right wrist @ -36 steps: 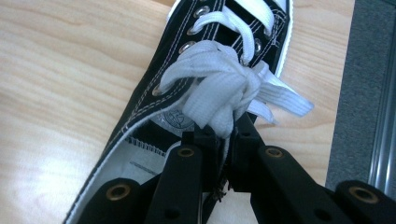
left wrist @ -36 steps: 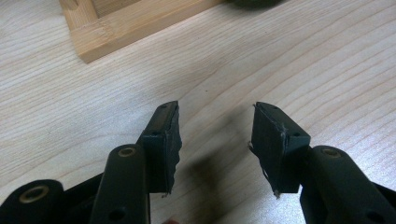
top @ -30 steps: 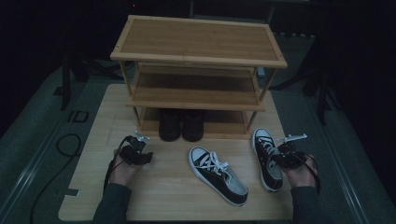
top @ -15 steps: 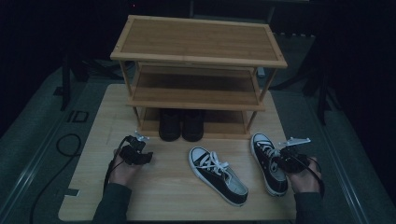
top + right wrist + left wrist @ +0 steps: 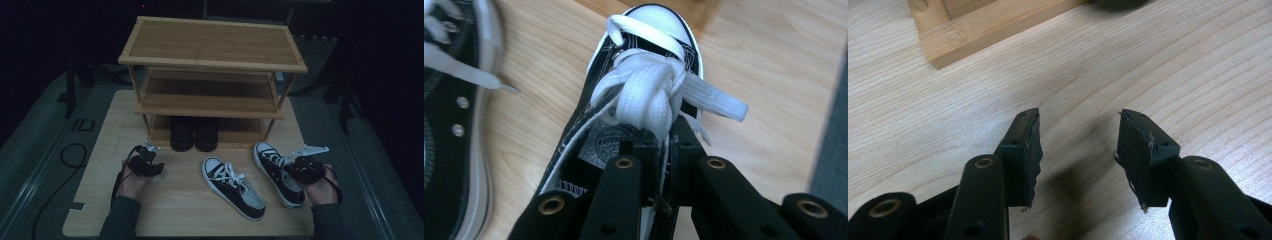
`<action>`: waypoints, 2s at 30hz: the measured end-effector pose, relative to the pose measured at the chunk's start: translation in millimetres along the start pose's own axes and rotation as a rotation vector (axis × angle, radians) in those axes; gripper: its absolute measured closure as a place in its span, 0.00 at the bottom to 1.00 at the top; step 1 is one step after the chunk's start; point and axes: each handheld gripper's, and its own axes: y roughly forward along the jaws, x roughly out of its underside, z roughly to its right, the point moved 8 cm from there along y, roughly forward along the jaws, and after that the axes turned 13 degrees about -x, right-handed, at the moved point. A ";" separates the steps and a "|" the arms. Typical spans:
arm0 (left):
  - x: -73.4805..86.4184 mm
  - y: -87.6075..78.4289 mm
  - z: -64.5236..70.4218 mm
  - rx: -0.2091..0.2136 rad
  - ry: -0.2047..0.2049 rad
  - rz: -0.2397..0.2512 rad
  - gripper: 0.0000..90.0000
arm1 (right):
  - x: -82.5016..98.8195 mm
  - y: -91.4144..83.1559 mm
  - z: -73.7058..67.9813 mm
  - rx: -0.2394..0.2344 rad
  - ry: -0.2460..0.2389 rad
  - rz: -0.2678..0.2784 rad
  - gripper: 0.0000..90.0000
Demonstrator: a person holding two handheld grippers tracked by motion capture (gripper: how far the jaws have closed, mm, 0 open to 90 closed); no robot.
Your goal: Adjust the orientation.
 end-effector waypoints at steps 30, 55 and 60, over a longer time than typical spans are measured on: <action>0.7 0.7 -1.5 -0.003 -0.001 -0.004 0.58 | -49.2 62.7 -33.8 -0.190 -0.254 0.031 0.95; 1.2 1.0 -0.8 -0.004 0.002 -0.006 0.58 | -25.5 62.7 -35.3 -0.298 -0.321 -0.004 0.95; 1.1 0.5 -1.0 -0.004 0.000 -0.005 0.58 | -18.6 64.2 -30.4 -0.299 -0.318 -0.024 0.95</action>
